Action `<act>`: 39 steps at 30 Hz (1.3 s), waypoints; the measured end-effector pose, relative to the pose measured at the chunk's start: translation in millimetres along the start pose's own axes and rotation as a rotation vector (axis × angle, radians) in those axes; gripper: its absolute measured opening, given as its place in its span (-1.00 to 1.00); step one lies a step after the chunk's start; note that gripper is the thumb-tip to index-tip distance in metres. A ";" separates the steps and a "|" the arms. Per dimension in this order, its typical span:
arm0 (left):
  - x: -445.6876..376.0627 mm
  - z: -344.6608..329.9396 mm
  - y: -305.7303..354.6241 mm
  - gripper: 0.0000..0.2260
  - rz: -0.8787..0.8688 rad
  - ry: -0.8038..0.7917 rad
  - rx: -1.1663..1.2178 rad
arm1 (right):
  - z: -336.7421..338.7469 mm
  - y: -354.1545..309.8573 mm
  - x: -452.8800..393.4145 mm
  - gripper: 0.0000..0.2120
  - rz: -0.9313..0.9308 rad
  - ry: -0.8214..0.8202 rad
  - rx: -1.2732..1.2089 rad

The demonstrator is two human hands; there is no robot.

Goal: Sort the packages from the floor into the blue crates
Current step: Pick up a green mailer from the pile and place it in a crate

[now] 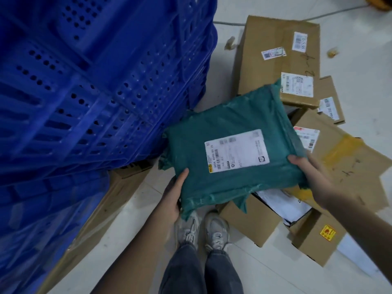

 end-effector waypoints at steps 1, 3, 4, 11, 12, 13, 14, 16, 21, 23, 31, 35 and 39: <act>9.1 -5.3 0.9 -0.57 0.011 -0.071 0.017 | 5.4 6.0 12.4 -0.46 0.008 0.020 -0.030; 27.7 -14.5 6.2 -0.72 0.022 -0.177 0.049 | 15.7 14.2 34.6 -0.50 0.039 0.048 -0.075; 36.1 -18.7 10.6 -0.77 0.017 -0.206 0.045 | 21.3 16.4 44.1 -0.52 0.062 0.063 -0.094; 96.2 -42.9 51.9 -0.29 -0.172 -0.214 -0.247 | 44.5 -4.3 91.6 -0.55 0.216 0.150 -0.228; 106.1 -47.8 56.7 -0.29 -0.210 -0.214 -0.277 | 47.8 -9.1 99.2 -0.52 0.230 0.157 -0.248; 116.1 -52.0 61.0 -0.35 -0.246 -0.211 -0.285 | 50.2 -14.4 107.3 -0.50 0.240 0.163 -0.274; 128.3 -57.7 65.3 -0.41 -0.271 -0.208 -0.281 | 52.8 -21.7 116.4 -0.50 0.246 0.174 -0.300; 152.8 -69.4 73.4 -0.44 -0.287 -0.210 -0.281 | 59.0 -38.9 134.5 -0.52 0.249 0.180 -0.345; 208.6 -98.3 82.6 -0.40 -0.335 -0.242 -0.308 | 81.0 -76.0 175.8 -0.47 0.275 0.219 -0.428; 229.9 -109.3 82.5 -0.37 -0.363 -0.253 -0.328 | 89.3 -88.5 194.2 -0.37 0.279 0.226 -0.429; 366.8 -131.3 86.0 -0.50 -0.411 -0.152 -0.137 | 99.6 -169.5 296.8 -0.41 0.327 0.240 -0.408; 433.7 -123.0 94.3 -0.50 -0.442 -0.157 -0.050 | 99.7 -211.3 337.8 -0.41 0.392 0.153 -0.352; 483.9 -110.3 105.7 -0.61 -0.586 -0.072 0.029 | 86.7 -247.9 359.5 -0.44 0.471 0.042 -0.340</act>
Point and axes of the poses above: each hand's wrist, its own x-axis away from the middle knuckle, its own z-axis out of the back of the hand, y = z × x, the point moved 3 cm from there along -x, towards the middle knuckle, and after that the axes turned 3 degrees about z, right-handed, at the moved point
